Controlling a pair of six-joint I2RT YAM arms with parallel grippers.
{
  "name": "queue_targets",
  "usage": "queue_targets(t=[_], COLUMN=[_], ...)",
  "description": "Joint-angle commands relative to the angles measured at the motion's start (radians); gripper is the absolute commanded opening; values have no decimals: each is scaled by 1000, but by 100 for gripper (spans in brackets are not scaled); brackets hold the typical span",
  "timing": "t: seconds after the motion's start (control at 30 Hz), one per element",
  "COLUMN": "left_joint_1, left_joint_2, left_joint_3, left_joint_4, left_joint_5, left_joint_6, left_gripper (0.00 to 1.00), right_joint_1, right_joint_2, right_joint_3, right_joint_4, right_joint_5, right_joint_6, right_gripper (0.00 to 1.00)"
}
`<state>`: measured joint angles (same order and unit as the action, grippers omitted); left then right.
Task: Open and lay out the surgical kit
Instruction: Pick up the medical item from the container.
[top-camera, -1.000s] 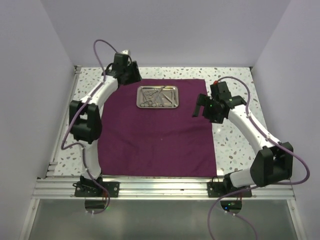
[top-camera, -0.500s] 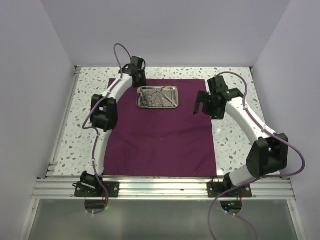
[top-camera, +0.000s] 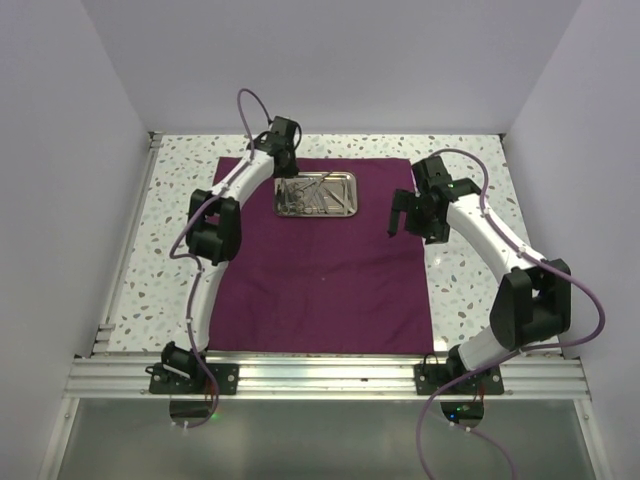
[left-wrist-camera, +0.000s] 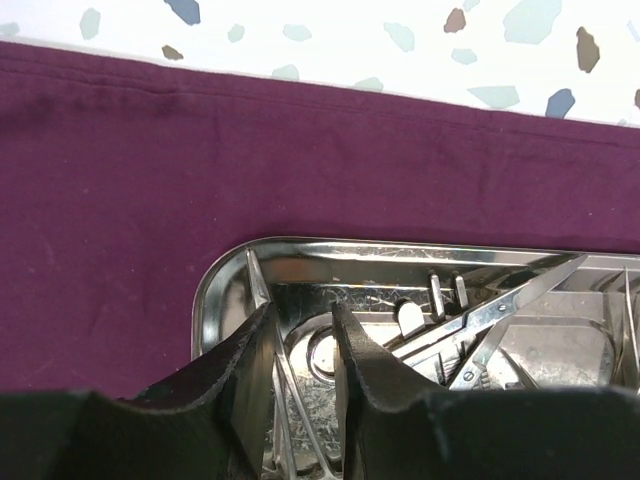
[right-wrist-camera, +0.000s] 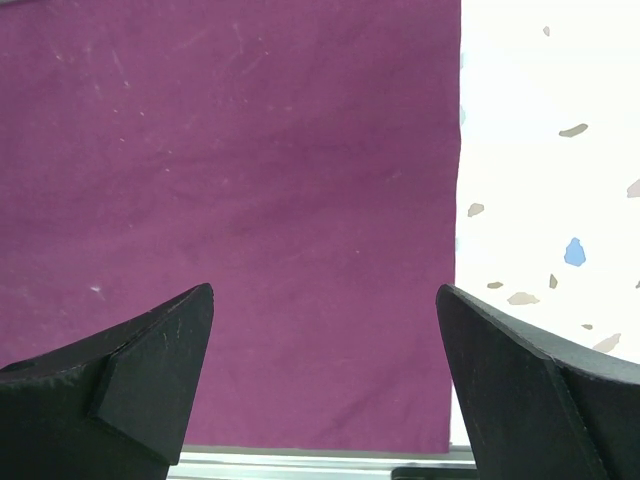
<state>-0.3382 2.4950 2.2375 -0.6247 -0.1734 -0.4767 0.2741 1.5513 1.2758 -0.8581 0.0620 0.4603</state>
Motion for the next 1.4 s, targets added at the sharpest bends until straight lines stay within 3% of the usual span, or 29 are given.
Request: queue_targets(t=[0.0, 0.53, 0.93, 1.37], left_joint_1=[-4, -4, -4, -4], left_joint_2=[7, 30, 93, -50], left_joint_3=[-16, -76, -90, -21], left_joint_4=[-12, -33, -83, 57], left_joint_5=[-51, -84, -35, 140], left_joint_6=[-17, -45, -68, 42], left_gripper=[32, 32, 0, 0], right_joint_1=[0, 0, 0, 0], right_joint_2=[-5, 75, 133, 139], right_joint_3=[-10, 7, 43, 68], right_joint_4=[-1, 18, 22, 30], right_joint_5=[16, 2, -2, -37], right_joint_6=[-37, -51, -58, -52], right_gripper=[97, 97, 97, 97])
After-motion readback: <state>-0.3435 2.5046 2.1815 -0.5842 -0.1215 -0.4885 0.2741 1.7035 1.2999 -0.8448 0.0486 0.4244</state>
